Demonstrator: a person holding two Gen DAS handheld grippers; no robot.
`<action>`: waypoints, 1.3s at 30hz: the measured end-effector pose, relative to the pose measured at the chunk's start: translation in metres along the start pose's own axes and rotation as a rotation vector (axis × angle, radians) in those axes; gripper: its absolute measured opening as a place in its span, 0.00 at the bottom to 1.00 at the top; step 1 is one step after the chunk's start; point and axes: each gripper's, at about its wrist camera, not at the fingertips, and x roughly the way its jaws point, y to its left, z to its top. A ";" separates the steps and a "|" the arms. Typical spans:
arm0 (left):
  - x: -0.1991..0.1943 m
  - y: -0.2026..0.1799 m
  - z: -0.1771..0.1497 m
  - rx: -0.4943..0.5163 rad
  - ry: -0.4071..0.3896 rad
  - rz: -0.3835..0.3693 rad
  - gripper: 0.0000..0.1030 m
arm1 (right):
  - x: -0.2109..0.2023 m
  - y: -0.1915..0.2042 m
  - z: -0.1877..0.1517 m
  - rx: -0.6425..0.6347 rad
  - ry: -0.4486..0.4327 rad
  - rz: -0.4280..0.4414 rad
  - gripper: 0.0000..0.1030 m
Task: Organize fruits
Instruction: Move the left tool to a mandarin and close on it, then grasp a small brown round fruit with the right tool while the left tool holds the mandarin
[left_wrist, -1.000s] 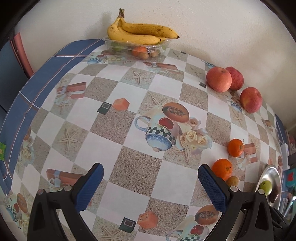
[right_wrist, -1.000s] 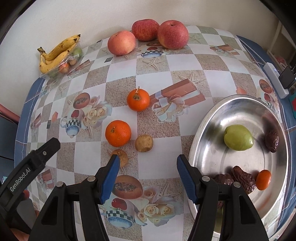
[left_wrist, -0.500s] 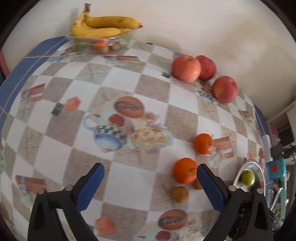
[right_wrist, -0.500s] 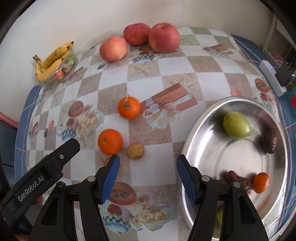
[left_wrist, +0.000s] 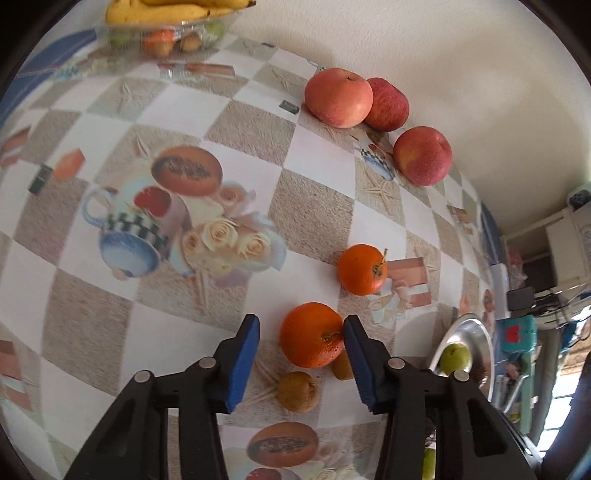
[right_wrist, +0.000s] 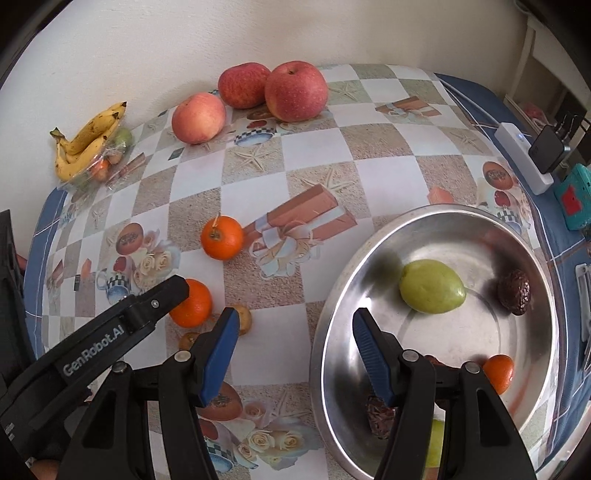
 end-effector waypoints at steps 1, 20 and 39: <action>0.001 -0.001 0.000 -0.004 0.005 -0.012 0.45 | 0.000 -0.001 0.000 0.001 -0.001 -0.001 0.63; -0.037 0.047 0.009 -0.161 -0.044 0.014 0.36 | -0.001 0.019 -0.005 -0.027 -0.002 0.055 0.63; -0.055 0.081 0.013 -0.230 -0.065 0.048 0.36 | 0.037 0.055 -0.013 -0.033 0.098 0.131 0.63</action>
